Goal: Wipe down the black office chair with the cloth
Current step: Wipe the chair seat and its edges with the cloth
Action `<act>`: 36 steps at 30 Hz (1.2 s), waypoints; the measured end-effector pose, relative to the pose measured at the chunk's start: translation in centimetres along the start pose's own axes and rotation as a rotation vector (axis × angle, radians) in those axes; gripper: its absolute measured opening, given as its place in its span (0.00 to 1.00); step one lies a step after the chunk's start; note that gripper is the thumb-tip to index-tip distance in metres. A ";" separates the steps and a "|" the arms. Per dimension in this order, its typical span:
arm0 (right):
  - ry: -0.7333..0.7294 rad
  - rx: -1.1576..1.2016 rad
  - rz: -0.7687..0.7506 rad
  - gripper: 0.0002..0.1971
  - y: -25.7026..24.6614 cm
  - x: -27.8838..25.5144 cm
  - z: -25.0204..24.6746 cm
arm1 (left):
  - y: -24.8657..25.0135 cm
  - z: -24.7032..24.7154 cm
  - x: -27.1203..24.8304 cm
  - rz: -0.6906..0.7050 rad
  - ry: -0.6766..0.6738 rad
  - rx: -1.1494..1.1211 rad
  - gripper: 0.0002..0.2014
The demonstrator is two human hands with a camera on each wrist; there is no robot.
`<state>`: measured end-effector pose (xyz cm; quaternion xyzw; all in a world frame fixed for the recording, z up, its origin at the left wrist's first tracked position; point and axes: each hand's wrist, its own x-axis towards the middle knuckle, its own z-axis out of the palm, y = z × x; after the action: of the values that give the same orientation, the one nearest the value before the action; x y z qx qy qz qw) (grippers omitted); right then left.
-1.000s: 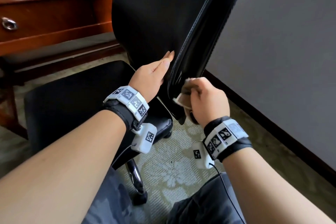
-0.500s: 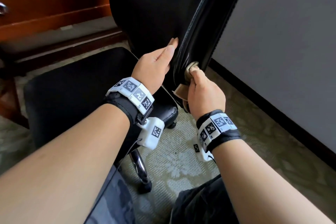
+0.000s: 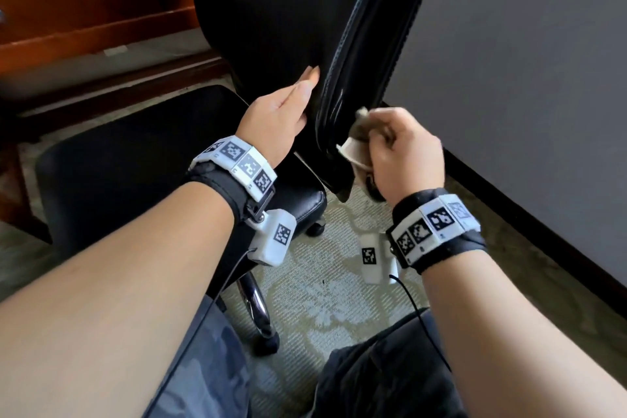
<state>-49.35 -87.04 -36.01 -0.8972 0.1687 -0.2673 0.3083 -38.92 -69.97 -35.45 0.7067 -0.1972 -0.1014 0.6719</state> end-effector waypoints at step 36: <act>-0.068 -0.100 -0.102 0.13 -0.7 -1.5 3.9 | -2.3 -0.3 0.1 -0.066 -0.005 -0.075 0.17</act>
<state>-48.16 -84.01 -38.77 -0.9275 0.1251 -0.2434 0.2547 -38.40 -69.64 -37.65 0.6867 -0.1715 -0.1327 0.6938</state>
